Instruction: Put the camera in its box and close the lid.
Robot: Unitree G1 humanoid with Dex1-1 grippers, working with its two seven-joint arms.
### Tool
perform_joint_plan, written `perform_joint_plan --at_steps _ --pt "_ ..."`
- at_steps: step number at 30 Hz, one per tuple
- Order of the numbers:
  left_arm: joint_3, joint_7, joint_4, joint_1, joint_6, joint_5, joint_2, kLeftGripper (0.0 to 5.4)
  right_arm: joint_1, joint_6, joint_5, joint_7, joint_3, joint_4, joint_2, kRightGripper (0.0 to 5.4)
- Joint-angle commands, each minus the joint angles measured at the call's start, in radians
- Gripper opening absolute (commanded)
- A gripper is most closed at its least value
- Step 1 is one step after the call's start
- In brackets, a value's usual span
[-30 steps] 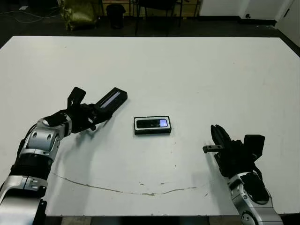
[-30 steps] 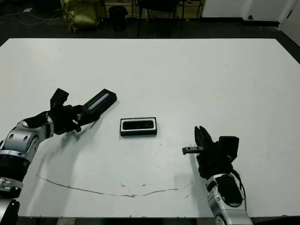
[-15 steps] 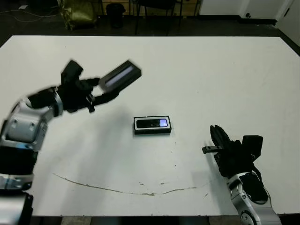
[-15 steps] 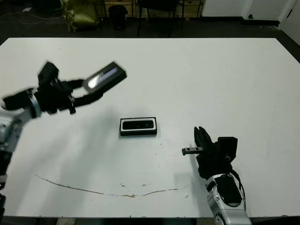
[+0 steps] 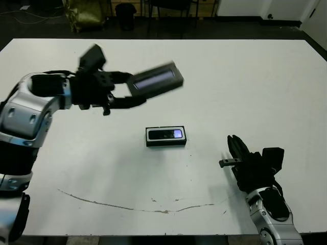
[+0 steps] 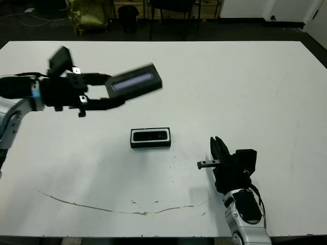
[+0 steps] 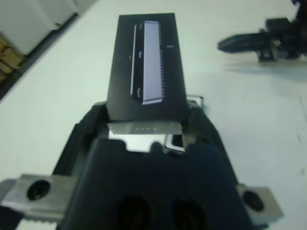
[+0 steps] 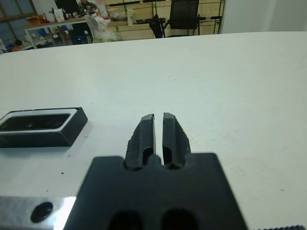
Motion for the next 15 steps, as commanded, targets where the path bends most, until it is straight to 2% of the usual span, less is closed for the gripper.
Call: perform_joint_plan --at_steps 1,7,15 --pt "-0.054 -0.033 0.063 -0.021 -0.013 0.026 -0.031 2.41 0.013 -0.004 0.001 0.000 -0.002 0.013 -0.007 0.00" --pt "-0.108 -0.079 0.139 -0.043 0.009 0.038 -0.076 2.41 0.015 -0.034 0.010 0.020 -0.008 0.040 -0.010 0.00" --pt "-0.155 -0.117 0.229 -0.053 -0.065 0.090 -0.118 2.41 0.023 0.036 0.028 -0.001 -0.005 0.001 0.002 0.00"
